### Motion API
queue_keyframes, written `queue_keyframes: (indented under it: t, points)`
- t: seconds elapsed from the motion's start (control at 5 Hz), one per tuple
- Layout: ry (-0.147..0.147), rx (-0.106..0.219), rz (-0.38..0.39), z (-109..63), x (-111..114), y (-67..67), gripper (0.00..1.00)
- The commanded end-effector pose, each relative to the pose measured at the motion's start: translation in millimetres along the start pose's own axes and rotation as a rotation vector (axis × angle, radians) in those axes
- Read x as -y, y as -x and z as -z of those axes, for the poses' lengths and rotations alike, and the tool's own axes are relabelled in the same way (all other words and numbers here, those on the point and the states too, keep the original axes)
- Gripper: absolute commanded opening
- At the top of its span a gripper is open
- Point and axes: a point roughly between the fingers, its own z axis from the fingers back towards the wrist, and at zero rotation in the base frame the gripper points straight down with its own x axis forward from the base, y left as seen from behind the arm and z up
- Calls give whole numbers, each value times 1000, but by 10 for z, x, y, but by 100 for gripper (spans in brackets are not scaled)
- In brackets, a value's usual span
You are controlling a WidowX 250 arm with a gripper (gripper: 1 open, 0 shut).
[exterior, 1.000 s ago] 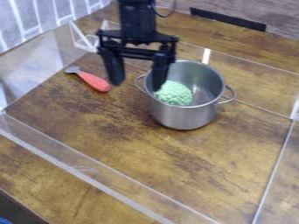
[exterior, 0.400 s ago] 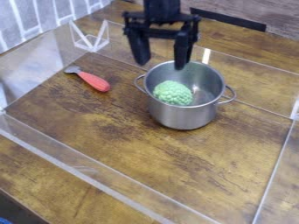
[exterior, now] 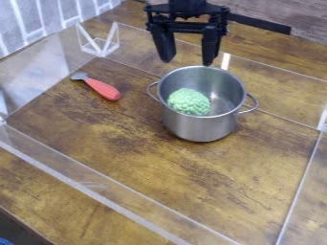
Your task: Remove the green object from the silver pot and put it on the table
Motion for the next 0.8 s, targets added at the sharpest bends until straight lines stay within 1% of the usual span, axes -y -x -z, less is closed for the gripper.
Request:
queue_keyframes:
  t: [0.0, 0.2, 0.4, 0.6]
  points:
    - [17, 62, 52, -168, 183, -114, 100]
    - [18, 60, 23, -66, 137, -194, 100]
    - [10, 77, -29, -61, 11, -270, 100]
    - [-1, 94, -71, -100, -135, -348, 100]
